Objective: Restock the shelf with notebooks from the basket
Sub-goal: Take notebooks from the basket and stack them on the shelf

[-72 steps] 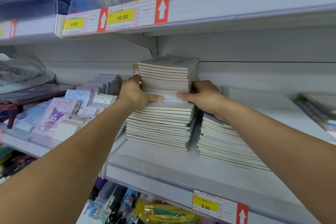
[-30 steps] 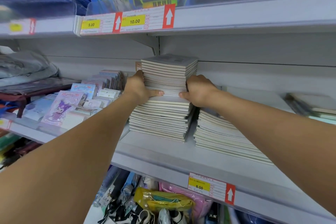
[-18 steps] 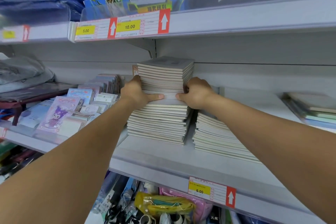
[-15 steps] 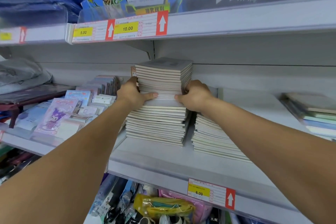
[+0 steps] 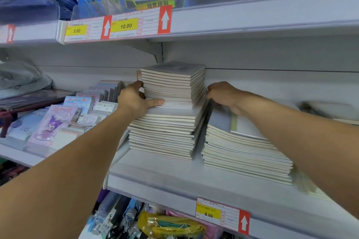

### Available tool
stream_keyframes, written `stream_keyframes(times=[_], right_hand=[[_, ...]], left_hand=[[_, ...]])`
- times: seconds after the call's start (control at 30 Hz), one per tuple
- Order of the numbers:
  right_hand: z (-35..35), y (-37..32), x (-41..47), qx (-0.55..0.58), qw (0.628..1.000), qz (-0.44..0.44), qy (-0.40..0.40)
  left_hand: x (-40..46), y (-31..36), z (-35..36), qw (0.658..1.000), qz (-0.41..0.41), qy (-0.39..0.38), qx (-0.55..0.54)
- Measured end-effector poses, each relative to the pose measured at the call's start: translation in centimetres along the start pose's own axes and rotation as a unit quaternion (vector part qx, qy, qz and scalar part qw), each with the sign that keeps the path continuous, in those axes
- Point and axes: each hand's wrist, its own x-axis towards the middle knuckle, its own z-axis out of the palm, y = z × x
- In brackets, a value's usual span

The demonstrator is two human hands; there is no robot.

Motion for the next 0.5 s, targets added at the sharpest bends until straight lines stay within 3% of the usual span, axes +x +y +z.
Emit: stream_keyframes(times=[0.17, 0.33, 0.5], right_hand=[[2.8, 0.9, 2.4, 0.054, 0.997, 0.045, 0.012], [1.2, 1.2, 3.8, 0.131, 0.983, 0.123, 0.042], [2.3, 0.9, 4.0, 0.107, 0.987, 0.115, 0.023]], left_hand=[[0.1, -0.5, 0.0, 1.000, 0.007, -0.011, -0.004], [0.0, 0.4, -0.5, 0.990, -0.033, -0.119, -0.064], [0.8, 0.8, -0.4, 0.987, -0.054, -0.135, -0.074]])
